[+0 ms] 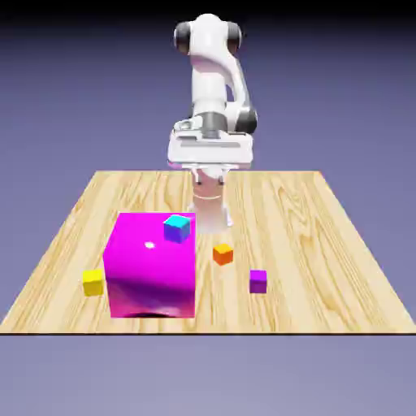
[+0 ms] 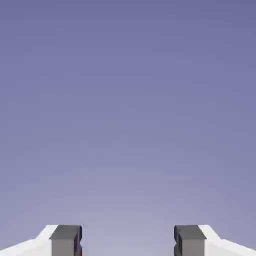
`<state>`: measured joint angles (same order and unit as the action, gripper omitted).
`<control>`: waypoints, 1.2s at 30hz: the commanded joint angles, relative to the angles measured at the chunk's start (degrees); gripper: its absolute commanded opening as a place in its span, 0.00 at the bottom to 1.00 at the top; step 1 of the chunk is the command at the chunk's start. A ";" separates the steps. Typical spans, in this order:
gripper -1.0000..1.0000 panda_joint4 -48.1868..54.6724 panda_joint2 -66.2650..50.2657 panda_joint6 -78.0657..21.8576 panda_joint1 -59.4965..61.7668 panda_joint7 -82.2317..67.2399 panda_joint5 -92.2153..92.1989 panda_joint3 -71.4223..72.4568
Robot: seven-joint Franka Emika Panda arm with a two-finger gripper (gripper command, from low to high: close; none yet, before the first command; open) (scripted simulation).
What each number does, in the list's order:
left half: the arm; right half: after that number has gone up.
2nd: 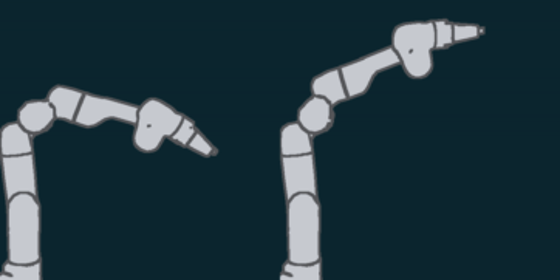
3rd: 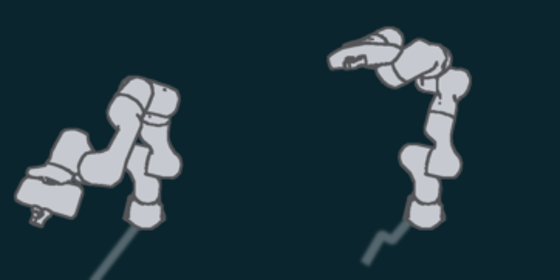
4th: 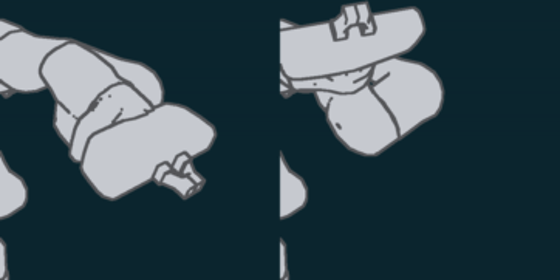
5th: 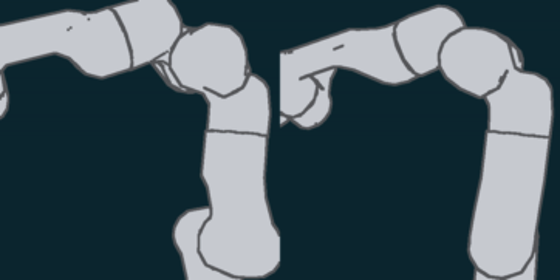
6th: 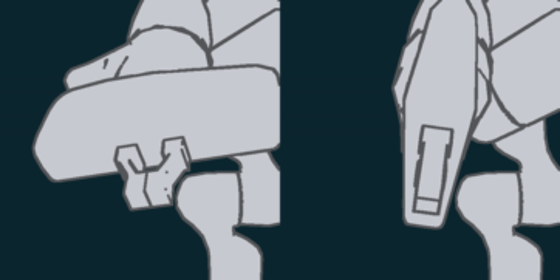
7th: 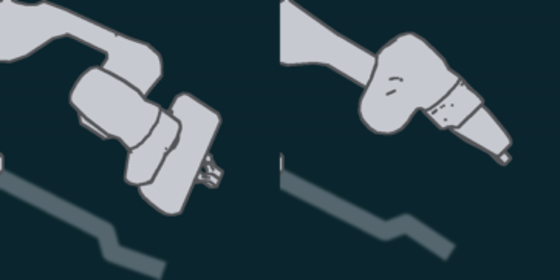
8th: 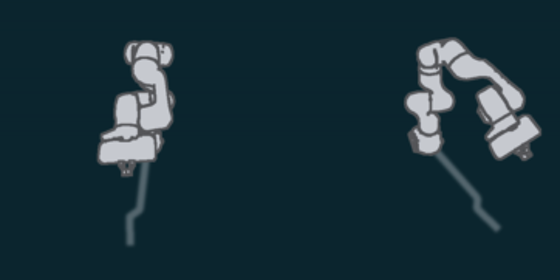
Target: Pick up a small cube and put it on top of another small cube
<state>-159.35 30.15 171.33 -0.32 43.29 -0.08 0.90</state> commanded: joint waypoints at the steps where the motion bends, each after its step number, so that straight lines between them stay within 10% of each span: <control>1: 0.50 1.37 -2.08 -2.22 0.30 0.69 -0.07 0.75; 30: 0.50 41.18 -62.29 -66.55 9.07 20.60 -2.06 22.49; 36: 0.50 35.81 -66.33 -57.53 8.07 20.89 -1.17 21.71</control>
<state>-123.54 -36.18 113.80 7.75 64.18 -1.25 22.61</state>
